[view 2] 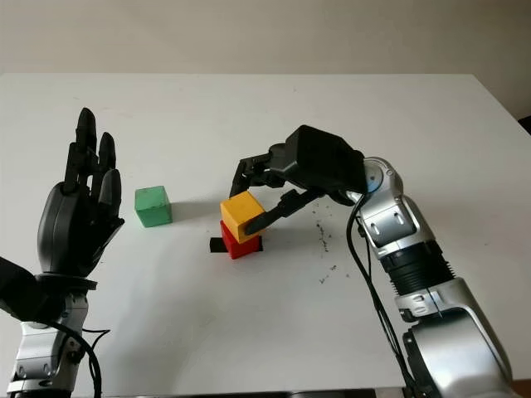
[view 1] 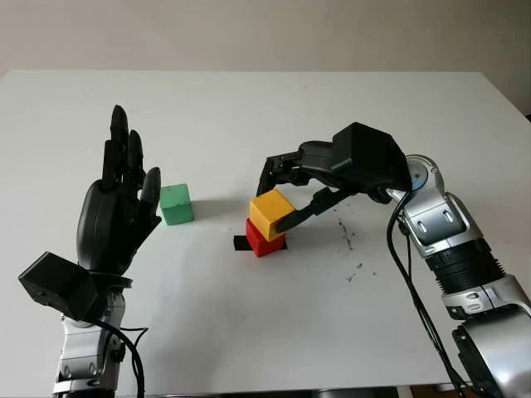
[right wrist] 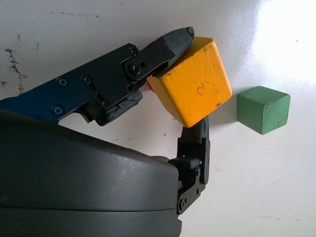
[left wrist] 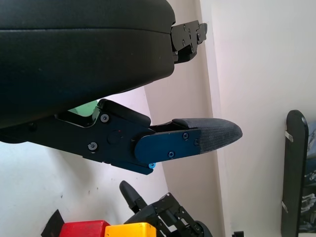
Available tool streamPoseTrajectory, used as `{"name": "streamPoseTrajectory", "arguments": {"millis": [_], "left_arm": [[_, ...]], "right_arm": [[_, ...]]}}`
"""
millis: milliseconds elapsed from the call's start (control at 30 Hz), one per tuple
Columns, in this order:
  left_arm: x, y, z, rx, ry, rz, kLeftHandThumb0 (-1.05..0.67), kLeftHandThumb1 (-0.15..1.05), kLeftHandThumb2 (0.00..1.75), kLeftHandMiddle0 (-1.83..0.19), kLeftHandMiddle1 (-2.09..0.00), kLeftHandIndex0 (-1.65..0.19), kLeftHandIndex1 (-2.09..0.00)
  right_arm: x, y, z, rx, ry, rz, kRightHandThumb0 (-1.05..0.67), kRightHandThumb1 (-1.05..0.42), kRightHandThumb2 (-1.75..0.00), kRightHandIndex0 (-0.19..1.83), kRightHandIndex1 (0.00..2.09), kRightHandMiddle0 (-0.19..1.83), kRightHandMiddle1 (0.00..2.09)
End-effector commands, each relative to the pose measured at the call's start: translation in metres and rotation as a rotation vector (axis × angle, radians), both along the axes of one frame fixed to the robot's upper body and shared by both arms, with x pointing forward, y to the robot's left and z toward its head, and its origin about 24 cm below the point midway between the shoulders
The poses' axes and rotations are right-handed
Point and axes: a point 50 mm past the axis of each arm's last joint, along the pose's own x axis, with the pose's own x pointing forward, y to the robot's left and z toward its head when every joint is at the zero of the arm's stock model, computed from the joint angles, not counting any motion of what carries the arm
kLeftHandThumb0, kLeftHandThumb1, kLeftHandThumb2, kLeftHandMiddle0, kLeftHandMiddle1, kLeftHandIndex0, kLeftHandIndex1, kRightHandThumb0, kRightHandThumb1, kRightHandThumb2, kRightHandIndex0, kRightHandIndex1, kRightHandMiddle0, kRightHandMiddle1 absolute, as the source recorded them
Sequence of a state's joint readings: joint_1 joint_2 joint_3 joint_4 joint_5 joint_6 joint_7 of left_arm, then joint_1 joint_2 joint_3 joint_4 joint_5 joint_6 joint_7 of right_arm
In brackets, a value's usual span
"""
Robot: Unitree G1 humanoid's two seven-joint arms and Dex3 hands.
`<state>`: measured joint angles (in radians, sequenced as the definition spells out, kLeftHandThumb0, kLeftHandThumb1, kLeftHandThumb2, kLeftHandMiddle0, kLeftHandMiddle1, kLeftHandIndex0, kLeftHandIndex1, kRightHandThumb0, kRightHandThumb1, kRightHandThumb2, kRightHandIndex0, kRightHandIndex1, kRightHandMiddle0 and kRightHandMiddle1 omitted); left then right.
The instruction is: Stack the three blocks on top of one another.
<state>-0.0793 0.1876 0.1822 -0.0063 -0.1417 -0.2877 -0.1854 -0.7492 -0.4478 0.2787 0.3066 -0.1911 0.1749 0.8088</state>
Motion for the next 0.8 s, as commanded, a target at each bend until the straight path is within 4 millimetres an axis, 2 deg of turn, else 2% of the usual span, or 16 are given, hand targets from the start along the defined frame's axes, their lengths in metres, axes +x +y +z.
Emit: {"name": "streamPoseTrajectory", "arguments": {"millis": [0,767], "left_arm": [[-0.0014,-0.0012,0.0012,0.005,-0.007,-0.008,-0.67,1.05,0.51,0.19,0.0,0.19,0.0],[-0.0015,-0.0022,0.0005,0.0,0.014,-0.005,-0.68,1.05,0.48,0.19,0.0,0.19,0.0]], "right_arm": [[-0.0003,0.0023,0.0,0.0,-0.005,0.011,-0.51,-0.93,-0.05,0.26,0.04,0.36,1.71],[0.0,0.0056,-0.0014,0.006,-0.007,0.008,-0.51,-0.94,-0.06,0.25,0.04,0.33,1.63]]}}
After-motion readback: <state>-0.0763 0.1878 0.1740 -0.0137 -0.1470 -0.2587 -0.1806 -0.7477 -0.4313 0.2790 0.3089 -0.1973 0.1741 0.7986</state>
